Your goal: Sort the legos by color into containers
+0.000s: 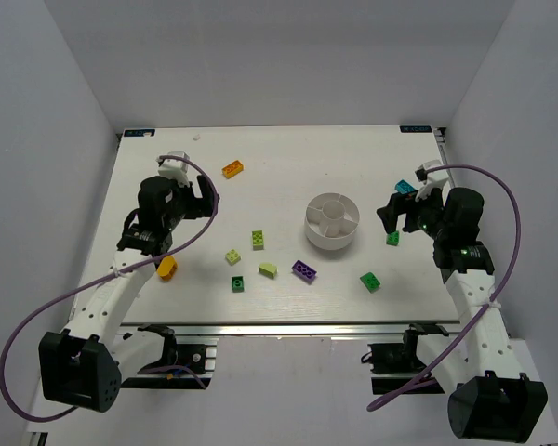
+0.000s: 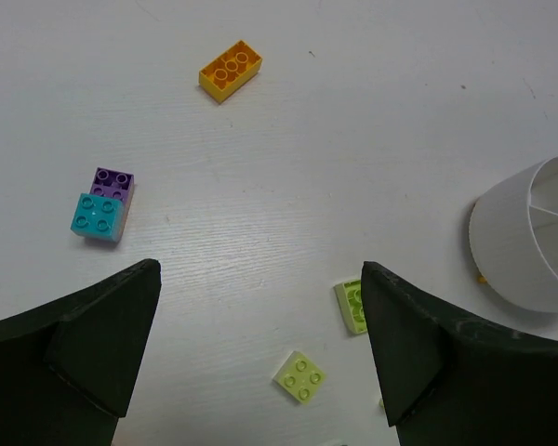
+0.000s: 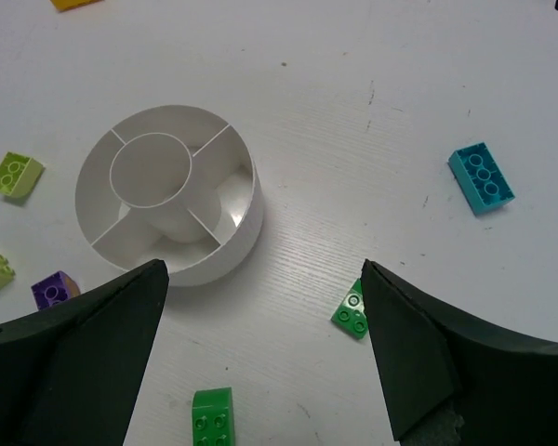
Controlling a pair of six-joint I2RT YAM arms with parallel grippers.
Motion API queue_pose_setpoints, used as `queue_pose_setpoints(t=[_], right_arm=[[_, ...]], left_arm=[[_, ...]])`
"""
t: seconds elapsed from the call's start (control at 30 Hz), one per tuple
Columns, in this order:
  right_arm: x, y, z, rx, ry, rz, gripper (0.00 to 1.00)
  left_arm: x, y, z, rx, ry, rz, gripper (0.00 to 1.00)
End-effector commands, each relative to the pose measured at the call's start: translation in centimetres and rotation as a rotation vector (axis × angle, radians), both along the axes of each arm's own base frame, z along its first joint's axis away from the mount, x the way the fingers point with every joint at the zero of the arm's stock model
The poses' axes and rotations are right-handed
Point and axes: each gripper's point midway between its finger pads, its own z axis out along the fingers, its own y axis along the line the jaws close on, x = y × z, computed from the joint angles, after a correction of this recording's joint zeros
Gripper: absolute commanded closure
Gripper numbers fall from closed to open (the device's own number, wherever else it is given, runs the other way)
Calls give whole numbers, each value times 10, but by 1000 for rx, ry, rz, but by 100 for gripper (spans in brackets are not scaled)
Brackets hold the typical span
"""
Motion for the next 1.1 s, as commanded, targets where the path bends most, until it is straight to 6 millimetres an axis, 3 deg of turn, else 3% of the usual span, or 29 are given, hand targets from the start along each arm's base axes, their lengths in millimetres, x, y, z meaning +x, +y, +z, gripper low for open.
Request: queue_pose_setpoints(t=[0.0, 0.3, 0.4, 0.43, 0.47, 0.5, 0.57, 0.6, 0.67, 0.7, 0.77, 0.83, 0.9, 0.93, 0.97, 1.0, 1.07], right_arm=[[-4, 9, 16, 1, -34, 65, 11], [-27, 31, -5, -115, -68, 326, 11], [-23, 24, -12, -167, -74, 304, 11], [-22, 22, -13, -176, -74, 298, 11], [-22, 22, -15, -179, -72, 302, 11], [-24, 23, -15, -184, -77, 316, 11], [-26, 26, -12, -191, -93, 345, 11], [-29, 27, -15, -191, -76, 359, 11], [-33, 33, -12, -205, -99, 419, 11], [-36, 33, -12, -204, -84, 422, 11], [-35, 34, -8, -181, -79, 407, 11], [-37, 37, -7, -174, -89, 425, 21], [-38, 39, -5, -152, -85, 431, 49], [-39, 40, -3, -149, -87, 434, 78], [-40, 41, -2, -145, -89, 439, 86], [-40, 41, -2, -142, -87, 437, 86], [-41, 41, -1, -140, -92, 439, 74]], left_arm=[[2, 2, 8, 16, 0, 10, 2], [12, 6, -23, 57, 114, 40, 6], [20, 22, -35, 117, 156, 125, 41], [23, 25, -37, 133, 168, 141, 70], [27, 30, -34, 152, 177, 166, 73], [30, 32, -36, 170, 188, 174, 73], [38, 35, -41, 202, 215, 188, 36], [41, 40, -43, 229, 226, 204, 25], [44, 47, -62, 284, 301, 227, 14], [49, 54, -60, 320, 300, 261, 13], [52, 62, -81, 375, 369, 288, 12], [57, 70, -86, 427, 392, 314, 12], [63, 69, -99, 450, 418, 301, 12], [65, 72, -103, 450, 427, 299, 12], [67, 70, -111, 451, 444, 289, 12], [69, 73, -112, 447, 449, 287, 13], [77, 70, -111, 442, 438, 274, 14]])
